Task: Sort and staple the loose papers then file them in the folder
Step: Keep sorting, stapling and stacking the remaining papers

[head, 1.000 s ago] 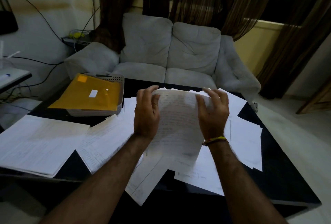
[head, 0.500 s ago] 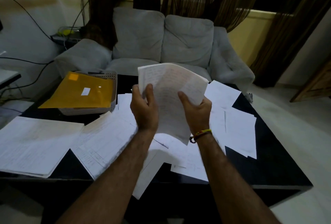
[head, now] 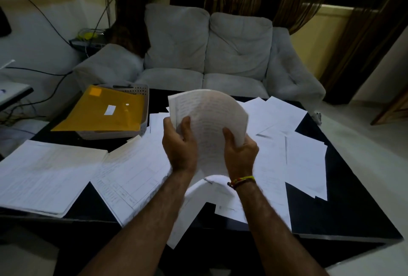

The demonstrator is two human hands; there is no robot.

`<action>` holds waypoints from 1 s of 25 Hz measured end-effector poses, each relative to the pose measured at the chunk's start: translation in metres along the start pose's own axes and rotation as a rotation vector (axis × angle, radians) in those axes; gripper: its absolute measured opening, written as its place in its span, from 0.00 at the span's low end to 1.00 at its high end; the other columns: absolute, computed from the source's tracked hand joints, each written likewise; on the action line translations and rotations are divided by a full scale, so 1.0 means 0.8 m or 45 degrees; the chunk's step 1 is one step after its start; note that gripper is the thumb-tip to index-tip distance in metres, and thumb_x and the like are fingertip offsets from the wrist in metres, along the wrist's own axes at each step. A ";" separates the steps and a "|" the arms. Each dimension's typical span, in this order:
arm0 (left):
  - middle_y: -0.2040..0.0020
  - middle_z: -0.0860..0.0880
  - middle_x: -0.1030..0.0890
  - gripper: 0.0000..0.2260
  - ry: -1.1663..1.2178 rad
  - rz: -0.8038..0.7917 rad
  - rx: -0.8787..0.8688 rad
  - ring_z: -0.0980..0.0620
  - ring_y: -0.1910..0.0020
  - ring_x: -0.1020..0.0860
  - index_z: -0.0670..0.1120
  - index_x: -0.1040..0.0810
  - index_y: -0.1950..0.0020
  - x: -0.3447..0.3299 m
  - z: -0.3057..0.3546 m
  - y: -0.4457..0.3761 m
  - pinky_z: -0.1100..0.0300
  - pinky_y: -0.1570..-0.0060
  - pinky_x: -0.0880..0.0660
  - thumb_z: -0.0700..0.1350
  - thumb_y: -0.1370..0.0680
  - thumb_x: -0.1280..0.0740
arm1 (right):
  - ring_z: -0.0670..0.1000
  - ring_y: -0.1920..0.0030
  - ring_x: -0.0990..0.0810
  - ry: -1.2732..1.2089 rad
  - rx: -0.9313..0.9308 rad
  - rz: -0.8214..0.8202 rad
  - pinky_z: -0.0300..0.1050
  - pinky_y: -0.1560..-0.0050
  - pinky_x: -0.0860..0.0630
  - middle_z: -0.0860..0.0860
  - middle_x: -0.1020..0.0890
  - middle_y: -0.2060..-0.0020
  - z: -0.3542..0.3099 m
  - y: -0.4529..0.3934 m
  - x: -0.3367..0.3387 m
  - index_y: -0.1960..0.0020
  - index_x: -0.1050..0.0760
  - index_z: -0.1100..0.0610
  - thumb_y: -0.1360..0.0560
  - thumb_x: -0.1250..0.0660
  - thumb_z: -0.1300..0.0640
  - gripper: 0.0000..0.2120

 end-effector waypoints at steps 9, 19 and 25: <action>0.41 0.42 0.21 0.16 -0.417 0.026 0.374 0.42 0.43 0.22 0.42 0.27 0.37 0.034 -0.070 -0.057 0.52 0.47 0.27 0.48 0.22 0.35 | 0.51 0.60 0.22 0.317 -0.144 -0.329 0.40 0.61 0.30 0.50 0.18 0.61 0.015 -0.018 -0.041 0.52 0.23 0.58 0.28 0.27 0.52 0.11; 0.52 0.38 0.19 0.14 -1.161 -0.279 0.449 0.38 0.54 0.21 0.39 0.24 0.48 0.064 -0.199 -0.027 0.55 0.60 0.33 0.49 0.24 0.38 | 0.57 0.39 0.26 0.825 -0.332 -0.691 0.49 0.39 0.30 0.56 0.22 0.43 0.143 0.047 -0.131 0.39 0.25 0.58 0.24 0.34 0.55 0.15; 0.59 0.40 0.19 0.14 -1.174 -0.249 0.282 0.40 0.61 0.22 0.40 0.25 0.48 0.065 -0.219 -0.022 0.55 0.64 0.33 0.50 0.23 0.38 | 0.63 0.43 0.26 1.001 0.106 -0.719 0.55 0.47 0.29 0.59 0.23 0.43 0.143 0.025 -0.202 0.39 0.25 0.59 0.27 0.32 0.58 0.17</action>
Point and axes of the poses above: each hand's wrist, its own y-axis away from the middle knuckle, its own x-axis out of the back of the hand, z = x × y, the point moved 4 cm from there along -y, towards the middle knuckle
